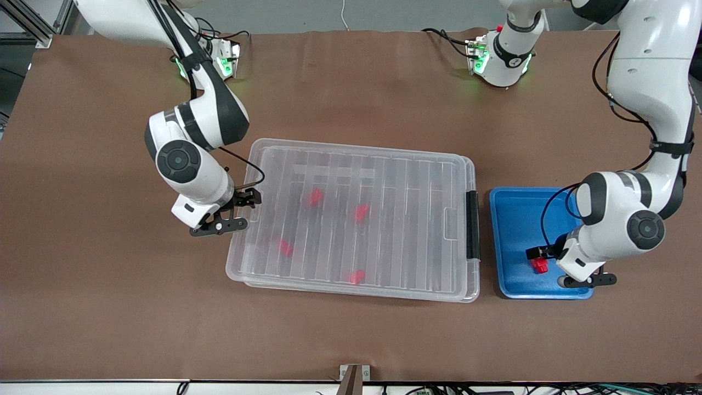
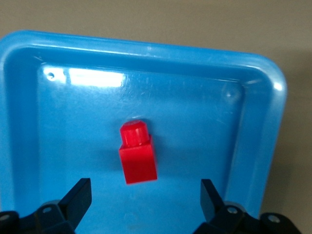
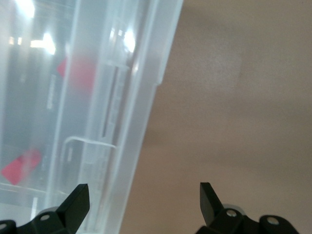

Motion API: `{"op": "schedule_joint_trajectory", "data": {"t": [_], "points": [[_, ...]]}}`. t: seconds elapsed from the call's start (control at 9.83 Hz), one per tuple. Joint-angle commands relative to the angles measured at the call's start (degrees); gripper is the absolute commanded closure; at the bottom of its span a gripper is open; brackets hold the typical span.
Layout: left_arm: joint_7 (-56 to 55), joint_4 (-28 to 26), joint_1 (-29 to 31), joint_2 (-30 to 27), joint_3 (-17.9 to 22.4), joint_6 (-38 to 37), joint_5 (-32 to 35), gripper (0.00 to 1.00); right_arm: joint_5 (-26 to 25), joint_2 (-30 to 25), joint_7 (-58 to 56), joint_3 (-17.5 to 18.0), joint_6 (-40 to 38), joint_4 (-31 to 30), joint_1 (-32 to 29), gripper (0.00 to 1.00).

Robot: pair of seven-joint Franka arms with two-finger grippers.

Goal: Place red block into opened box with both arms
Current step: 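Grasp the red block with the left gripper while the right gripper grips the lid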

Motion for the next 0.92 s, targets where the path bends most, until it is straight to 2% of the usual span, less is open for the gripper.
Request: {"op": "schedule_joint_trajectory", "data": {"t": [0.0,0.1,0.2,0.31,0.61,0.81], "points": [[-1.9,0.2,0.0,3.5,0.1,1.7,1.3,0.14,-2.3,-0.7,0.8,0.2,1.5,-2.8,-0.5,0.00],[-2.5,0.3,-0.2,4.3,0.2,2.5,1.3,0.20,-2.3,-0.7,0.8,0.2,1.4,-2.8,-0.5,0.00],[-2.5,0.3,-0.2,4.8,0.8,3.4,1.4,0.33,-2.5,-0.8,0.6,0.1,1.1,-2.8,-0.7,0.00],[-2.5,0.4,-0.3,5.0,1.2,3.9,1.5,0.53,-3.0,-1.0,0.5,0.1,0.7,-2.9,-1.7,0.00],[-2.5,0.9,0.0,4.1,1.2,4.1,3.1,0.93,-3.2,-2.3,-0.4,0.0,-2.9,-2.8,-5.7,0.00],[-2.5,0.8,-0.5,-0.1,0.9,2.0,3.2,1.00,-3.4,-2.9,-2.9,-0.1,-4.7,-2.7,-8.1,0.00]]}}
